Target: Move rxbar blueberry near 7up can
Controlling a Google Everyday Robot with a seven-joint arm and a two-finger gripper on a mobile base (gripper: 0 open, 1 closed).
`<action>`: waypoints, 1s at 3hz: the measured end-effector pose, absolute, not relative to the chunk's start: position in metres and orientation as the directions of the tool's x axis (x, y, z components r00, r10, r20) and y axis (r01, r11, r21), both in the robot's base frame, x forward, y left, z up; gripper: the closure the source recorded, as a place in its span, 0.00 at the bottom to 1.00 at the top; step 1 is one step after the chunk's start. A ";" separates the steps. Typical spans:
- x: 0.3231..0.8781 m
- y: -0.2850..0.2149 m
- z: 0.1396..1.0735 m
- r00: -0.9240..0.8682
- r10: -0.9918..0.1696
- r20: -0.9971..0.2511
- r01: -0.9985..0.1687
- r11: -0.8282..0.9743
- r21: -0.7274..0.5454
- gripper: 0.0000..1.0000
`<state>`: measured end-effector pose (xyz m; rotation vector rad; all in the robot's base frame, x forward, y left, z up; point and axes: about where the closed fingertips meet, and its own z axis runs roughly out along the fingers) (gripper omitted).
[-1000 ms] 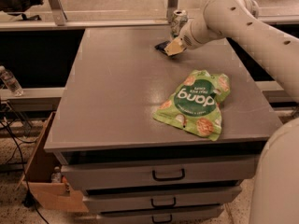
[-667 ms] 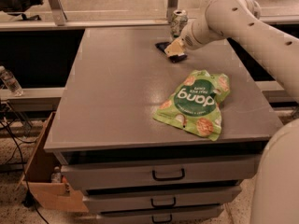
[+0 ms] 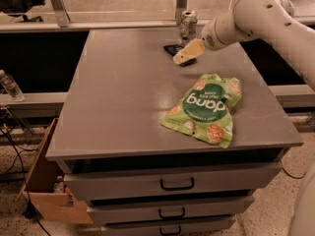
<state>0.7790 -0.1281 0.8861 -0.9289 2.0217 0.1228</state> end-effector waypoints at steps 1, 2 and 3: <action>0.759 -0.154 0.917 -0.292 -0.549 -0.783 -0.670 0.702 -0.243 0.00; 0.730 -0.192 0.962 -0.226 -0.523 -0.822 -0.682 0.687 -0.250 0.00; 0.730 -0.193 0.963 -0.225 -0.523 -0.822 -0.682 0.687 -0.250 0.00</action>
Offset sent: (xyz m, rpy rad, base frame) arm -0.0795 -0.1082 0.1246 0.1226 -0.1456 0.0974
